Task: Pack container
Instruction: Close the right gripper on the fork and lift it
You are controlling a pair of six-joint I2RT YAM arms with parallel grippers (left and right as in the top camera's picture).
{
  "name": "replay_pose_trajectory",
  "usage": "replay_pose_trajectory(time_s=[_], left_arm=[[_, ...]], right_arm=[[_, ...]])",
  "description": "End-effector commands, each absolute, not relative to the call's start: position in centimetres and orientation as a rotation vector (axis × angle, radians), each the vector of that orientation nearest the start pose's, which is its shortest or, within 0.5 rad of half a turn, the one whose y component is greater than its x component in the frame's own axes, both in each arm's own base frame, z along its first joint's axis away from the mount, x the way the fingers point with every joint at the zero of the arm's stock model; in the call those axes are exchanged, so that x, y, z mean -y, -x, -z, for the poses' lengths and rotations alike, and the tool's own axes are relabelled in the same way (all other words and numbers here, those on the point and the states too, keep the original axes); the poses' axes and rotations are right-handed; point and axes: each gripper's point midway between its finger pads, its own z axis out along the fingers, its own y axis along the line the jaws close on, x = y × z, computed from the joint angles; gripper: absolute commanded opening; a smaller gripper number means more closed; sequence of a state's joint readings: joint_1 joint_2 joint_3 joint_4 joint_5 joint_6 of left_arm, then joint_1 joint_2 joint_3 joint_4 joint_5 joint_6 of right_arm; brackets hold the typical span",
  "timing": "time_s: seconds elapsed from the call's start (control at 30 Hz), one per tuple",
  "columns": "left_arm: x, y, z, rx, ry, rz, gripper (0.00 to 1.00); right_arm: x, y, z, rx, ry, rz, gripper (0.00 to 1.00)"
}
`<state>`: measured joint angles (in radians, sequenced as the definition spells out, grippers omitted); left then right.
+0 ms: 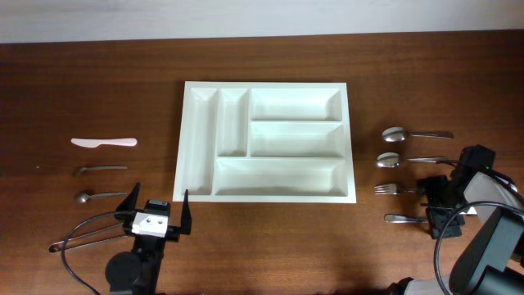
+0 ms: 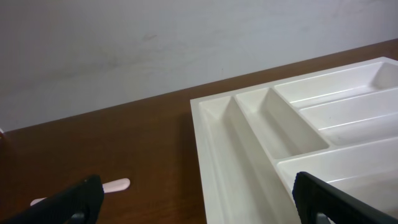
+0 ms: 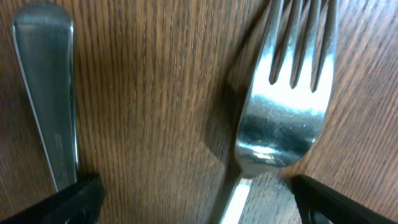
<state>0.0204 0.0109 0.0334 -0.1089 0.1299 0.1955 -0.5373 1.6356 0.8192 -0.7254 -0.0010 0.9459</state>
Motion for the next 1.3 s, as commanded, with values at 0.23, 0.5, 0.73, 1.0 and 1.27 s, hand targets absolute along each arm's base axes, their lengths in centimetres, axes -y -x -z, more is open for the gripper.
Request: replay_pose_trajectory(time_s=[0.23,0.5,0.73,1.0,1.27], left_arm=[[1.5,-24.4,-15.9,-1.638,-0.248,-0.076,0.99],[1.5,-24.4,-15.9,-1.638,-0.248,-0.076,0.99],[1.5,-24.4,-15.9,-1.638,-0.248,-0.076,0.99],[1.5,-24.4,-15.9,-1.638,-0.248,-0.076,0.99],[1.5,-24.4,-15.9,-1.638,-0.248,-0.076,0.99]], right_arm=[[10.7,-18.4,2.7,-2.412,-2.207,0.019,0.99],[10.6,-17.7,2.6,-2.43,-2.221,0.051,1.0],[11.1,-17.2,2.5,-2.433,-2.215,0.116,0.4],[11.3,-17.1,2.5,-2.432,-2.211,0.141,0.17],[12.5,-16.0,2.1,-2.489,-2.133,0.291,0.04]])
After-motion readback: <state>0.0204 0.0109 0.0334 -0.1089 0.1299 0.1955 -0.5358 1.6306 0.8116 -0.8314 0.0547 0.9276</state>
